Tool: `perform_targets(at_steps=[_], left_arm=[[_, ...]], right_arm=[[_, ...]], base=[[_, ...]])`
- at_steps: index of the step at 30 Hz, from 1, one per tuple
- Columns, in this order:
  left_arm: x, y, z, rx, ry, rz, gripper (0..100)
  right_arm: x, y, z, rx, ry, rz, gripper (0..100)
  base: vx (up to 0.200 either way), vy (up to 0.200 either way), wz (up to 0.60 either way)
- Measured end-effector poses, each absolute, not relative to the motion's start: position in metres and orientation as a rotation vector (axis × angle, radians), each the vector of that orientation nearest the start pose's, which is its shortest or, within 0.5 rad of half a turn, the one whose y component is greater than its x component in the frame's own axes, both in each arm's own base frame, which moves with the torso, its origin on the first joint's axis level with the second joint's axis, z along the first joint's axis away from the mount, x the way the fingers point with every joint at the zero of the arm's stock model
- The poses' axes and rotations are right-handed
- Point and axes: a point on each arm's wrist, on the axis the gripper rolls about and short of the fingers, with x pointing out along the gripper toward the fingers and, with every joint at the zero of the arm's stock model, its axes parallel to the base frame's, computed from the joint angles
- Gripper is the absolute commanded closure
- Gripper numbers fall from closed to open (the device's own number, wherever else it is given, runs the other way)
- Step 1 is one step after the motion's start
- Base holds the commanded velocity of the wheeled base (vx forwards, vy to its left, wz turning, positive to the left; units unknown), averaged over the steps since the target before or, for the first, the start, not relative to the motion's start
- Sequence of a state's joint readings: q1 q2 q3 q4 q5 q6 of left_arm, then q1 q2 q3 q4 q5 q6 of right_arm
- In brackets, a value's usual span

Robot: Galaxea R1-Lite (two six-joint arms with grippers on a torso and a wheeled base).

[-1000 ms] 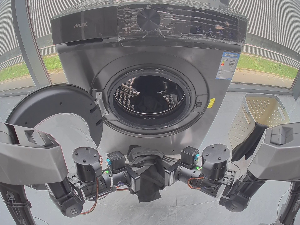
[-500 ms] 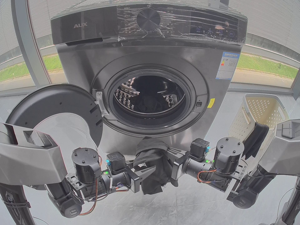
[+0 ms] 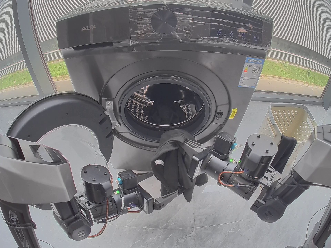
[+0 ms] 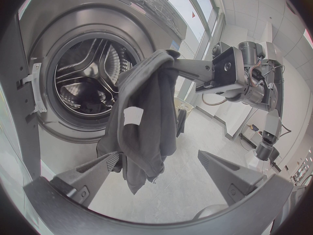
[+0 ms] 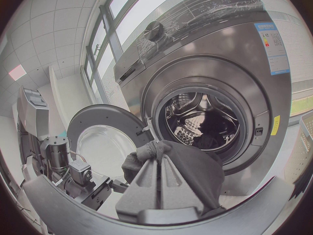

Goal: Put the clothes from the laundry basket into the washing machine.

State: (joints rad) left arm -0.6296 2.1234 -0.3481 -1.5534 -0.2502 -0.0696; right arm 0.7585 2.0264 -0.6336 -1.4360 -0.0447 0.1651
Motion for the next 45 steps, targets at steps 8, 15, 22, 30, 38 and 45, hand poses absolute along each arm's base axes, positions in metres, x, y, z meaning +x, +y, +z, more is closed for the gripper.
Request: perform_targets(at_steps=[8,15,22,30,38,45], left_arm=[[0.239,-0.175,0.038,-0.015,0.284,-0.847,0],[0.235,-0.173,0.034,-0.028,0.321,-0.876,0],[0.224,-0.171,0.032,-0.095,0.391,-0.989,0],[0.222,-0.173,0.033,-0.194,0.449,-1.015,0],[0.23,-0.18,0.026,-0.183,0.444,-0.986,0],[0.243,-0.188,0.019,-0.184,0.418,-0.94,0]], right_arm=[[0.25,0.231,0.12,0.181,0.0,0.693,100],[0.25,0.231,0.12,0.182,-0.001,0.691,100],[0.251,0.23,0.12,0.182,-0.002,0.686,100],[0.253,0.23,0.119,0.182,-0.001,0.683,100],[0.253,0.231,0.118,0.182,0.002,0.684,100],[0.251,0.233,0.118,0.184,0.004,0.69,100]], base=[[0.0,0.0,0.0],[0.0,0.0,0.0],[0.0,0.0,0.0],[0.0,0.0,0.0],[0.0,0.0,0.0],[0.0,0.0,0.0]])
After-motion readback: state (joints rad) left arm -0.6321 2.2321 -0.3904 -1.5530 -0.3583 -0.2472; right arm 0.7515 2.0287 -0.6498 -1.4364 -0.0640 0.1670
